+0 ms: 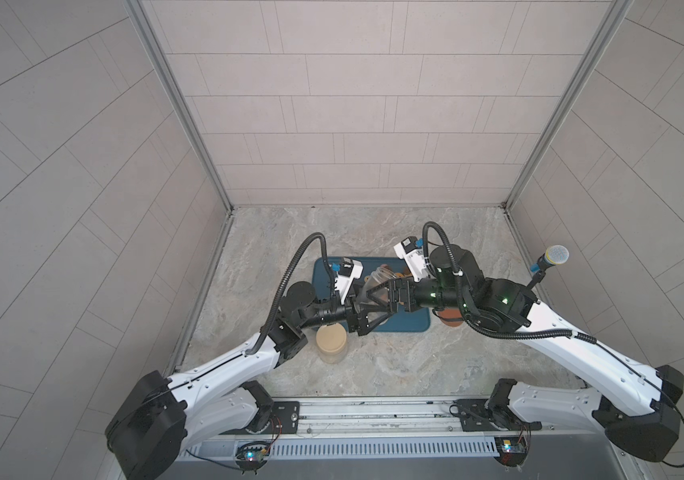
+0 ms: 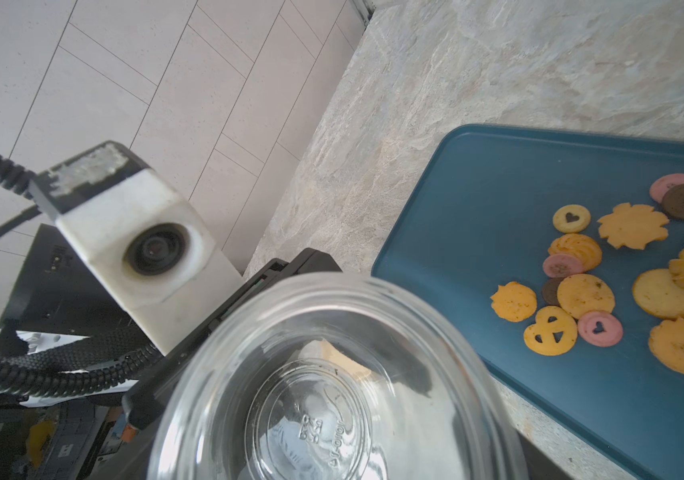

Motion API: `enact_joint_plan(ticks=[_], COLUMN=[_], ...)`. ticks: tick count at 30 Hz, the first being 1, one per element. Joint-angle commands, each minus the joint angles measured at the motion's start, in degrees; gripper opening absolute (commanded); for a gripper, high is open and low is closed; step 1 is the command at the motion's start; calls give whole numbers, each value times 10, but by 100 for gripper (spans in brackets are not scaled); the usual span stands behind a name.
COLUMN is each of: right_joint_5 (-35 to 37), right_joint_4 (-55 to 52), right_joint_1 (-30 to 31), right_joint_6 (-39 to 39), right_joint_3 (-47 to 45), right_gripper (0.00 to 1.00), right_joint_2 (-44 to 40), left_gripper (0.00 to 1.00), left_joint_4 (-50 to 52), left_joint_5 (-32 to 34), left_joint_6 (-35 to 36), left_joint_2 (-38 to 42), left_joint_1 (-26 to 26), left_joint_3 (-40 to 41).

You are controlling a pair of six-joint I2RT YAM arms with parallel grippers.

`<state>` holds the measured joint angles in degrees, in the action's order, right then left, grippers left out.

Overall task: Pour the cookies out of the jar
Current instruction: Place the jar at the center of the board.

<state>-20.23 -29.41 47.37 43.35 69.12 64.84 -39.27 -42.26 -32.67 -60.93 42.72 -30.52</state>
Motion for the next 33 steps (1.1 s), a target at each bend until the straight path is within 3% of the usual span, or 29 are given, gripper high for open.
enact_joint_plan(ticks=[1,13,16,18,19,22,23,24,26,30,33], right_joint_5=[18,30,35,36,38,55,61,70,96,204,313], right_joint_4=[17,35,34,33,30,14,8,-2,-29,-145,-231], right_joint_1=[3,3,3,3,3,2,1,-2,-11,-46,-52], right_joint_6=[12,30,29,29,29,26,25,23,17,-23,-58], right_joint_3=[4,-15,-17,-19,-20,-21,-22,-21,-18,0,-4], right_gripper=[96,100,92,73,54,9,1,0,0,0,0], right_joint_2=[0,6,6,5,5,-1,-4,-8,-21,-49,-59], left_gripper=[0,0,0,0,0,0,11,32,99,100,100], left_joint_4=[-75,-111,-113,-114,-114,-84,-68,-41,11,158,341], left_joint_5=[-20,-34,-33,-34,-33,-4,13,35,77,162,378], left_joint_6=[-3,-24,-25,-26,-26,-12,-3,6,19,83,88], left_joint_2=[10,-15,-16,-15,-14,-3,4,12,31,72,108], left_joint_1=[0,1,2,2,2,1,1,1,1,1,0], left_joint_3=[-22,-24,-21,-19,-18,-16,-16,-17,-21,-47,-80])
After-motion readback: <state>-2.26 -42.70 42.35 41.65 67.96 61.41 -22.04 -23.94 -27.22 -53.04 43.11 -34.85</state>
